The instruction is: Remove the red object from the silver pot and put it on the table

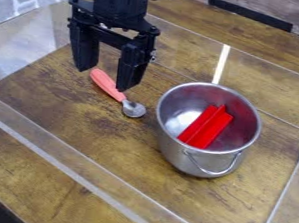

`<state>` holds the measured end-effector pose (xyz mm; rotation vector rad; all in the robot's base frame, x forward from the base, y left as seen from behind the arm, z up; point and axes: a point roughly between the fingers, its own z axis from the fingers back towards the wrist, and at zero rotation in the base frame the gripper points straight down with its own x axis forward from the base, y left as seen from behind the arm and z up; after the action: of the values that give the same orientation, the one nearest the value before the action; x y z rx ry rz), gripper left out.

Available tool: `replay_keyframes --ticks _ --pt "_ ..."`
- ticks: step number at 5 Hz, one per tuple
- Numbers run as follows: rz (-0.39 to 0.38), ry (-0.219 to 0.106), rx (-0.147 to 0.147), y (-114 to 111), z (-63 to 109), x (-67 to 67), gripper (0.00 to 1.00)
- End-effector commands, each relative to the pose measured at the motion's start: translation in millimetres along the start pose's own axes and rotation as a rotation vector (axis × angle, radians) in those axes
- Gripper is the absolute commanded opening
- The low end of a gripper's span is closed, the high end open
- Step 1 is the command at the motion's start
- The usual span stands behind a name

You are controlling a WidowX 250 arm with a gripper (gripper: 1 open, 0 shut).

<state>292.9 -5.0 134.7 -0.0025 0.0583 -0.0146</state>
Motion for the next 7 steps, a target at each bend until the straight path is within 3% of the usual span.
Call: replay_keyframes --ticks 1,2,4,5,6,7 --pt "0.001 0.027 -0.005 -2 -10.3 -0.6 1.00" --pt "-0.014 0.000 -0.018 -23 -12.8 12.2 1.00" --pt "-0.039 -0.083 -0.020 -85 -9.6 56.9 1.00" --pt "-0.049 -0.126 -0.019 -104 -11.0 76.6 1.00" --pt "-0.049 -0.157 -0.016 -105 -13.7 86.8 1.00" --pt "-0.047 -0.163 -0.010 -99 -18.5 90.1 1.00"
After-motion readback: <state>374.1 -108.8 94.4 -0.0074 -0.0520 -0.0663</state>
